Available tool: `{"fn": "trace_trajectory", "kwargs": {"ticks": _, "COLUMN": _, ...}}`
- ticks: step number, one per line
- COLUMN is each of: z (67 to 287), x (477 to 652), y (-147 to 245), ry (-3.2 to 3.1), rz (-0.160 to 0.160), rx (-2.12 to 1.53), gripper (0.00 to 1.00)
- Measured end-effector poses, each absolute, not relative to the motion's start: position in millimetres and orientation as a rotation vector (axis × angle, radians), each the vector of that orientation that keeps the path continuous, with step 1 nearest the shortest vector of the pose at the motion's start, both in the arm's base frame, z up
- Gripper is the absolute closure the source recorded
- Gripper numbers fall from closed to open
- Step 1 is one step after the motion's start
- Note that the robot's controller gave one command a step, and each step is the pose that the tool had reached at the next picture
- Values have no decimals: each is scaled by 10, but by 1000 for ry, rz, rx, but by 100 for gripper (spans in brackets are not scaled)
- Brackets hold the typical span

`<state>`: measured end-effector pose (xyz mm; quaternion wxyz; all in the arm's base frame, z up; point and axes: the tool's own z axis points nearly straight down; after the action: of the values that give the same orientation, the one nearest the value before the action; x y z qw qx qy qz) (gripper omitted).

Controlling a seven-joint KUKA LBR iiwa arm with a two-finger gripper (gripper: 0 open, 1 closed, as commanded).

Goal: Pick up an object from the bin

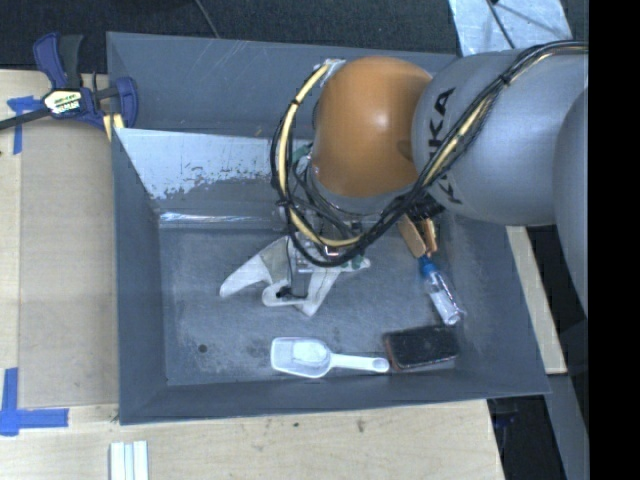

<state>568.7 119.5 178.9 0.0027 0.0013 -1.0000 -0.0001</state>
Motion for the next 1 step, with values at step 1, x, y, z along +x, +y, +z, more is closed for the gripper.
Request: {"fn": "trace_trajectory", "kwargs": {"ticks": 1, "z": 1839, "x": 5702, "y": 1190, "ry": -3144, "rz": -2, "rx": 0, "gripper": 0}}
